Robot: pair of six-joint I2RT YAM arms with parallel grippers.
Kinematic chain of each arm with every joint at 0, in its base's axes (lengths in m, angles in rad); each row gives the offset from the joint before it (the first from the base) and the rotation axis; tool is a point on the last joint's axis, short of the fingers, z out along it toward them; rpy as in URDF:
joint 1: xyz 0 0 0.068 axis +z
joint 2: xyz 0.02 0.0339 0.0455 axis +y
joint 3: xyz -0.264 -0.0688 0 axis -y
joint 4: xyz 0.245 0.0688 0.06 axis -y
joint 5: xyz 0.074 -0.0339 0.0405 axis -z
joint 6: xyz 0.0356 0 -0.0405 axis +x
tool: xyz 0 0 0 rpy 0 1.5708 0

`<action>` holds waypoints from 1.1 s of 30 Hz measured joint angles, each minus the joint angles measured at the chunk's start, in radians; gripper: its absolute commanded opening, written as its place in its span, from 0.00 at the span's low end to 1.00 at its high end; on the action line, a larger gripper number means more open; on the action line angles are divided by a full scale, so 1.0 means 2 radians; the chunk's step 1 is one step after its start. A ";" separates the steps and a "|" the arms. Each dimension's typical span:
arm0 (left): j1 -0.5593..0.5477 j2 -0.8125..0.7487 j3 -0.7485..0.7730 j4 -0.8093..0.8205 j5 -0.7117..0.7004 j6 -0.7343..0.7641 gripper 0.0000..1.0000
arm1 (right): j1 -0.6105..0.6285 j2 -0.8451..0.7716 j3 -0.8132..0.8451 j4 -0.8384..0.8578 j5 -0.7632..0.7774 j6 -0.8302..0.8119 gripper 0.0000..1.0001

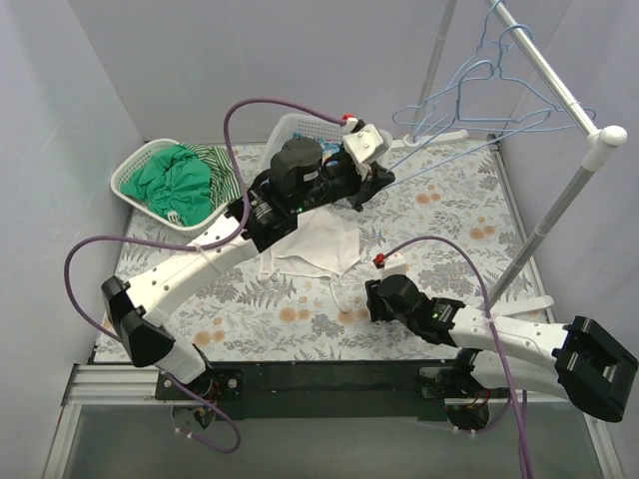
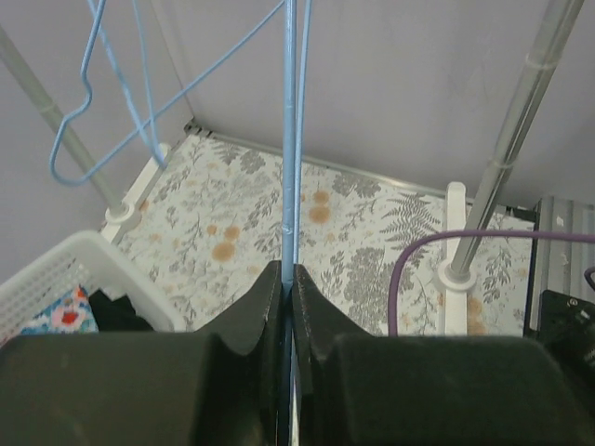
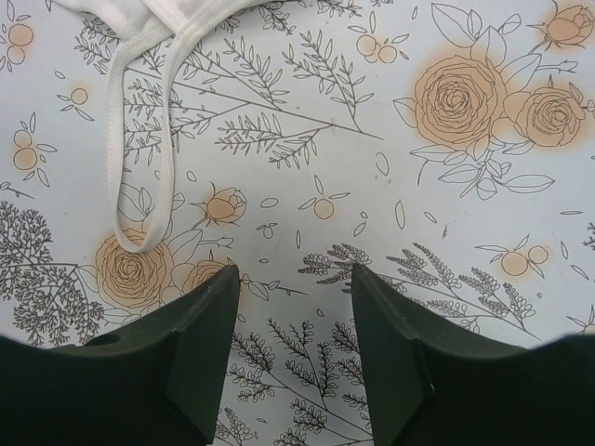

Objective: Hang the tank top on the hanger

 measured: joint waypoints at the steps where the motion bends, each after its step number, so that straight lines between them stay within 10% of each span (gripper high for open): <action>1: 0.000 -0.015 -0.019 -0.002 -0.007 0.000 0.00 | 0.000 -0.003 0.003 -0.005 0.002 0.001 0.60; 17: 0.000 -0.337 -0.228 -0.184 -0.146 -0.079 0.00 | 0.000 0.004 0.033 -0.009 -0.002 0.026 0.56; 29: 0.000 -0.322 -0.223 -0.377 -0.237 -0.111 0.00 | 0.000 0.211 0.133 0.055 -0.056 0.042 0.45; 33: 0.000 -0.341 -0.229 -0.393 -0.243 -0.113 0.00 | 0.000 0.223 0.139 0.057 -0.051 0.051 0.27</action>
